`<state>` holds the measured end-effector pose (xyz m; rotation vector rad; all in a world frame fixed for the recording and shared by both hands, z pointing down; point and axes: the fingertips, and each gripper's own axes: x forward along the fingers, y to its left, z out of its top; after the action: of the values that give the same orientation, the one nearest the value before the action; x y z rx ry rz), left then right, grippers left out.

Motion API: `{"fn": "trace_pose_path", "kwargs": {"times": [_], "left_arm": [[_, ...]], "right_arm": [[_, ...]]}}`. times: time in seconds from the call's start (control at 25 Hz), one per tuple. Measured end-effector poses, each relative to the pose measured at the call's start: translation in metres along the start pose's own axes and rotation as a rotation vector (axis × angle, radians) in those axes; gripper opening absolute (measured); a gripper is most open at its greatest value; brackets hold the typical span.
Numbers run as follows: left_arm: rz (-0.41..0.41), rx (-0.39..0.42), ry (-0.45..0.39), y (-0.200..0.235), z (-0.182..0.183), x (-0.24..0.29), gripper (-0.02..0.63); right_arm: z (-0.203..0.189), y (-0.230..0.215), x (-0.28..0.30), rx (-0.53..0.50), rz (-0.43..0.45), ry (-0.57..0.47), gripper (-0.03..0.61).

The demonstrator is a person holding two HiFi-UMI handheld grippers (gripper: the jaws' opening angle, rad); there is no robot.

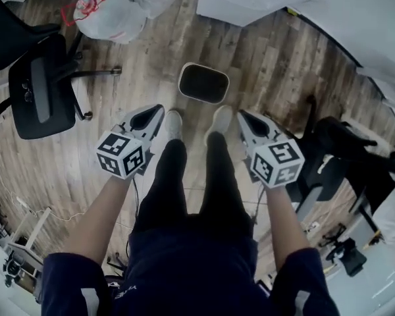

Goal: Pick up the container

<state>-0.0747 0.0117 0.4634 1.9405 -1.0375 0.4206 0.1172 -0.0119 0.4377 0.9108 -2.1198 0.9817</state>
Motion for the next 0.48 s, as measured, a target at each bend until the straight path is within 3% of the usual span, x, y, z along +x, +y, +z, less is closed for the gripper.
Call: {"fn": "trace_pose_path", "kwargs": {"times": [0.2, 0.48], "left_arm": [[0.057, -0.074, 0.096, 0.056, -0.061, 0.076, 0.032], [0.118, -0.154, 0.192, 0.124, -0.146, 0.174, 0.100]], "right_arm": [[-0.047, -0.066, 0.094, -0.050, 0.001, 0.133, 0.017], [-0.117, -0.141, 0.205, -0.150, -0.009, 0.273, 0.018]]}}
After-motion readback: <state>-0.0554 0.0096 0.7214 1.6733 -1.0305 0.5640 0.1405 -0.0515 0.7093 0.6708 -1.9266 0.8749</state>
